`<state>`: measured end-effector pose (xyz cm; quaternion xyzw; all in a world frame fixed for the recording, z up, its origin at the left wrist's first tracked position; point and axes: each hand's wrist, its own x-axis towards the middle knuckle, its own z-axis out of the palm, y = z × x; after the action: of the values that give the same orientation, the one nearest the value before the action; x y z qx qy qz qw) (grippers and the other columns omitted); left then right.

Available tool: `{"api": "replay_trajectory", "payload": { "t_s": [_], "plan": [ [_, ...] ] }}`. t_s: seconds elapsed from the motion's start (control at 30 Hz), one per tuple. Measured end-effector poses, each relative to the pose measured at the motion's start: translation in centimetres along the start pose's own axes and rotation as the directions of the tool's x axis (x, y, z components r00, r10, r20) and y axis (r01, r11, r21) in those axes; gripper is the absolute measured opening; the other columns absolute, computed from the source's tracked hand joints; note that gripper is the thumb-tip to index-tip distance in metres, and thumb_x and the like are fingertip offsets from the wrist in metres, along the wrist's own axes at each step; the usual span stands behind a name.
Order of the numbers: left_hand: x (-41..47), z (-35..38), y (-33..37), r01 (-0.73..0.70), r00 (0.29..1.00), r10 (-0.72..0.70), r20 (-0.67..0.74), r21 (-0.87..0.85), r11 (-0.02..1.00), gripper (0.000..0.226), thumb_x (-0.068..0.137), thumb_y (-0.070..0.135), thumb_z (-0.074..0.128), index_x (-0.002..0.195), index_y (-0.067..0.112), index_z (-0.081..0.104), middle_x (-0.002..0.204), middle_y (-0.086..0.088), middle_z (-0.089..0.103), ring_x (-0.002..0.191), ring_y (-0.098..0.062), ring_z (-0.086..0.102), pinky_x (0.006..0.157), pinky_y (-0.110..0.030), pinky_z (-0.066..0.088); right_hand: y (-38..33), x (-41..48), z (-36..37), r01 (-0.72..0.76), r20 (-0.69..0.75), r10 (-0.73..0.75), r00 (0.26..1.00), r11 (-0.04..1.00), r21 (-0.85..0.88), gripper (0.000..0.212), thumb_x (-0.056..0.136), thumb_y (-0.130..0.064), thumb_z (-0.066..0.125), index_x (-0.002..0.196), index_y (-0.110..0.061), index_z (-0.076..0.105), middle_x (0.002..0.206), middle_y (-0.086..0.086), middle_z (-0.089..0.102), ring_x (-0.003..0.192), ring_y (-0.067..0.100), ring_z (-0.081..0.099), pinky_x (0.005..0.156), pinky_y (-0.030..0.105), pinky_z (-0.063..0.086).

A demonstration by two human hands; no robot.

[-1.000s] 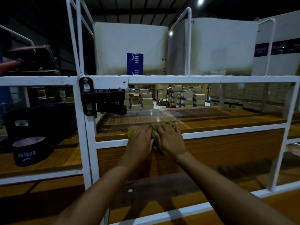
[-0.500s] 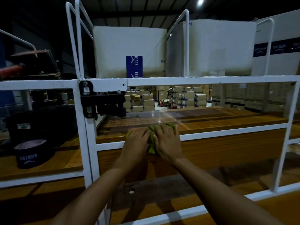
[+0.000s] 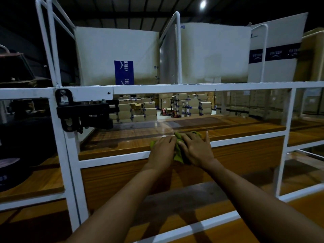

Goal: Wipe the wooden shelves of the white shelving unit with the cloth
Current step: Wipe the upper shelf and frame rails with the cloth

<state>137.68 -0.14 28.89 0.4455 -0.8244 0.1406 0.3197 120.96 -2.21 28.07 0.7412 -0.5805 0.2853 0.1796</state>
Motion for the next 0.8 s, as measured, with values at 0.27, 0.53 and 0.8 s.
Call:
{"api": "replay_trajectory", "payload": {
  "t_s": [0.27,0.53,0.8],
  "plan": [
    [-0.9,-1.7,-0.1,0.059,0.998,-0.062,0.022,0.102,0.993,0.051,0.090,0.018,0.060,0.139,0.017,0.049,0.144,-0.004,0.051,0.132,-0.023,0.045,0.111,-0.034,0.032,-1.9,0.8,1.3,0.081,-0.081,-0.070,0.994,0.986,0.146,0.047,0.101,-0.050,0.025,0.139,-0.033,0.046,0.138,0.003,0.056,0.130,0.026,0.047,0.115,0.060,0.009],
    [2.7,2.6,4.1,0.077,0.997,-0.080,0.006,0.235,0.969,0.054,0.086,0.046,0.060,0.131,0.017,0.052,0.128,-0.006,0.057,0.115,-0.024,0.052,0.098,-0.036,0.040,5.5,0.9,0.0,0.172,-0.013,-0.172,0.985,0.983,0.066,0.049,0.101,-0.052,0.028,0.144,-0.033,0.042,0.138,-0.003,0.055,0.130,0.020,0.047,0.113,0.064,-0.003],
    [9.3,8.8,12.3,-0.031,0.998,0.021,0.051,0.205,0.978,0.068,0.088,0.025,0.064,0.148,0.011,0.036,0.150,-0.010,0.042,0.134,-0.028,0.040,0.112,-0.038,0.028,18.9,0.7,-1.3,0.052,0.032,-0.052,0.998,0.999,-0.002,0.055,0.100,-0.061,0.020,0.146,-0.036,0.038,0.147,-0.004,0.047,0.137,0.018,0.041,0.115,0.063,-0.003]
  ]
}}
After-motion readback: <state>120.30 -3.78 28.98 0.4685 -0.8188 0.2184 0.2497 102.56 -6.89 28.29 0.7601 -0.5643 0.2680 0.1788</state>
